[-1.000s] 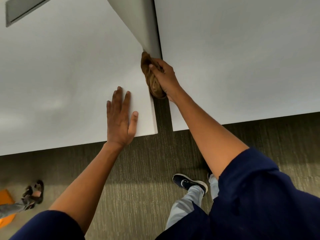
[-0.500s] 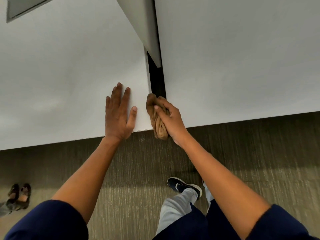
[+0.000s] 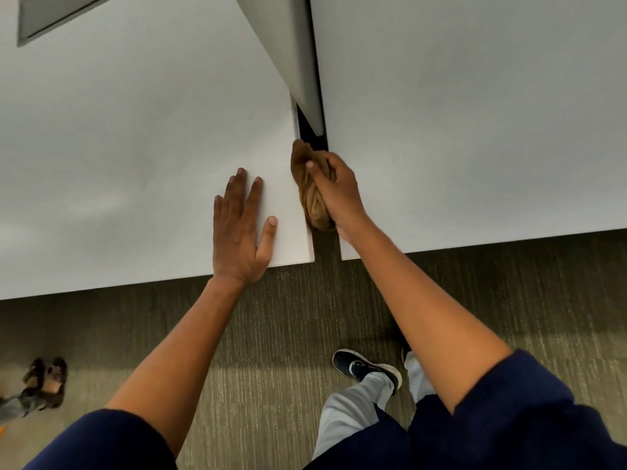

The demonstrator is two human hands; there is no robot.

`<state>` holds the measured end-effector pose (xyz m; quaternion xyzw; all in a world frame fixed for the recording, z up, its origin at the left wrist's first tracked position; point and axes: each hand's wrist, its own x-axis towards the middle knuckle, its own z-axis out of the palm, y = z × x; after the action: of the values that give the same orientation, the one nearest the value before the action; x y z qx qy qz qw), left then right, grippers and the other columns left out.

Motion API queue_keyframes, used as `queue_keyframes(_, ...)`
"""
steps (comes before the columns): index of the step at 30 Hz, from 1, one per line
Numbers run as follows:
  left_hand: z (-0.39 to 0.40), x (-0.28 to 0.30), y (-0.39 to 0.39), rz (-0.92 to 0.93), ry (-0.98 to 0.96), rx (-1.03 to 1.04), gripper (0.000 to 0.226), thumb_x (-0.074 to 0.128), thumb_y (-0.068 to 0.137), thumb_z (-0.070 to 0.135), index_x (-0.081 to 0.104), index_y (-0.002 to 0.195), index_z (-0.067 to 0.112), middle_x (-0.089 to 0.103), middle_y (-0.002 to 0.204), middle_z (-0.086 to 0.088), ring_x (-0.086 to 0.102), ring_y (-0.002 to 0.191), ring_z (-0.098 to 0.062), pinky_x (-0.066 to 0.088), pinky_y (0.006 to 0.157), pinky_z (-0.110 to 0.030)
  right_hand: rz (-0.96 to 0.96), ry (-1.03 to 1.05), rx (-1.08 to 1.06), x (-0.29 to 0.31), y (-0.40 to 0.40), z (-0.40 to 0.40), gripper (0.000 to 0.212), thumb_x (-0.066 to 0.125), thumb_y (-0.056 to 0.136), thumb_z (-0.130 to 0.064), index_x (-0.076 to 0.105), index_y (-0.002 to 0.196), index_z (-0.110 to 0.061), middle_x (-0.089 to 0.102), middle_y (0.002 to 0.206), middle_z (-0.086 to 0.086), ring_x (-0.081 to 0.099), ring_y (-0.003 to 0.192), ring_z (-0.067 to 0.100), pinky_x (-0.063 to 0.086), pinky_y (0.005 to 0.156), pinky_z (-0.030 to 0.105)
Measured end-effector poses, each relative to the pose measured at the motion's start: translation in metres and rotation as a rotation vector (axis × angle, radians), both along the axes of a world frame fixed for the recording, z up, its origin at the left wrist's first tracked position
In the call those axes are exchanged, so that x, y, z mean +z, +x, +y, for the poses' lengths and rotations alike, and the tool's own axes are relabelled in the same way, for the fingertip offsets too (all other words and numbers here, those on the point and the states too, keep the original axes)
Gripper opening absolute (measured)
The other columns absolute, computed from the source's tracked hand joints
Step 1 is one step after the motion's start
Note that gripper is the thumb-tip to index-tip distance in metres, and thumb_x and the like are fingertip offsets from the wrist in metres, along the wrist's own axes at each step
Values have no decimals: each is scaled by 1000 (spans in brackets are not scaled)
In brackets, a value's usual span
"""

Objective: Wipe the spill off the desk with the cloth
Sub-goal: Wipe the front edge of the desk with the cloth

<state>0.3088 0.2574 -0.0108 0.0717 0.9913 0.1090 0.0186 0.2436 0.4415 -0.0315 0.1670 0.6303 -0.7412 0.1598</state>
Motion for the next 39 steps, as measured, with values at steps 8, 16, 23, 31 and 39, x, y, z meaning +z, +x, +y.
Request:
queue_keyframes(8, -1, 0, 0, 9, 10, -3, 69, 35, 98, 44, 17, 159, 17, 5, 168, -7, 2, 156, -22, 9, 124, -53, -80, -118, -135, 1, -62, -5, 31, 70, 91, -28, 66, 113, -7, 70, 109, 11, 68, 101, 23, 57, 91, 33)
queue_keyframes(16, -1, 0, 0, 1, -20, -2, 69, 36, 98, 43, 19, 158, 14, 6, 168, -9, 3, 156, -23, 9, 124, -53, -293, -328, -225, 6, -87, -10, 9, 74, 87, -17, 72, 90, -9, 70, 81, 5, 66, 70, 13, 53, 60, 17)
queue_keyframes(23, 2, 2, 2, -5, -30, -5, 70, 36, 97, 41, 18, 158, 13, 5, 168, -12, 2, 156, -26, 11, 122, -57, -556, -242, -165, 9, -101, -14, 29, 67, 92, -18, 66, 114, 0, 65, 82, 6, 58, 68, 16, 47, 52, 20)
queue_keyframes(31, -2, -1, -1, -3, -21, -9, 70, 36, 98, 43, 18, 159, 15, 5, 168, -9, 3, 156, -24, 10, 124, -55, -536, -218, -175, 11, -105, -14, 21, 64, 93, -18, 67, 106, -2, 63, 80, 5, 57, 69, 16, 49, 62, 23)
queue_keyframes(39, 2, 2, -2, -9, -18, 3, 69, 35, 98, 43, 19, 158, 15, 6, 168, -9, 3, 156, -23, 10, 124, -54, -302, -128, -184, 11, -82, -19, 20, 60, 95, -33, 68, 83, -18, 66, 78, -1, 62, 76, 14, 50, 74, 27)
